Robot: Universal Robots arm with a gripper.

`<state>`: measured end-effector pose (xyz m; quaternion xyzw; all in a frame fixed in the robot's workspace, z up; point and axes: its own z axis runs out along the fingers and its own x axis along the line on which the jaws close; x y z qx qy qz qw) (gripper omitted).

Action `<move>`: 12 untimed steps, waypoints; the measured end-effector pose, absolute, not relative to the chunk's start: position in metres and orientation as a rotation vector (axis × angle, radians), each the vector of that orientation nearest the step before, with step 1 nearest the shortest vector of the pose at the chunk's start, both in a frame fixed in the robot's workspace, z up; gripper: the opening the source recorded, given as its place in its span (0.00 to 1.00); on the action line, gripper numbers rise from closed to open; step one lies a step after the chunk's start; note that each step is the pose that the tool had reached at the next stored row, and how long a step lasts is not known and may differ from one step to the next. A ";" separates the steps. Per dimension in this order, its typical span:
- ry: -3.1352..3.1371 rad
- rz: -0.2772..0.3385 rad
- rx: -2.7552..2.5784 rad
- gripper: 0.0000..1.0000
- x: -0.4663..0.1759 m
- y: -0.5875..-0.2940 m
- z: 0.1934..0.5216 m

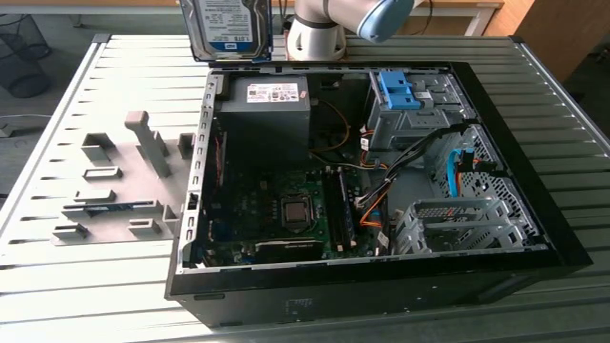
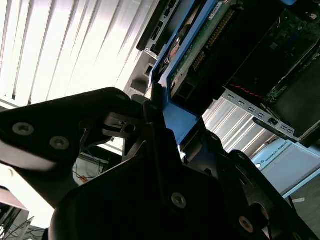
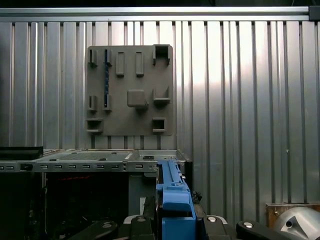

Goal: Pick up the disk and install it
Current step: 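Pick up the disk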

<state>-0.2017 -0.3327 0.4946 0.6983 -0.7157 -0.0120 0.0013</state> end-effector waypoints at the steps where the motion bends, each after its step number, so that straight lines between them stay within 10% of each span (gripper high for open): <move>1: -2.247 -0.038 2.192 0.37 -0.202 -0.333 0.495; 12: -2.241 -0.024 2.186 0.37 -0.202 -0.342 0.495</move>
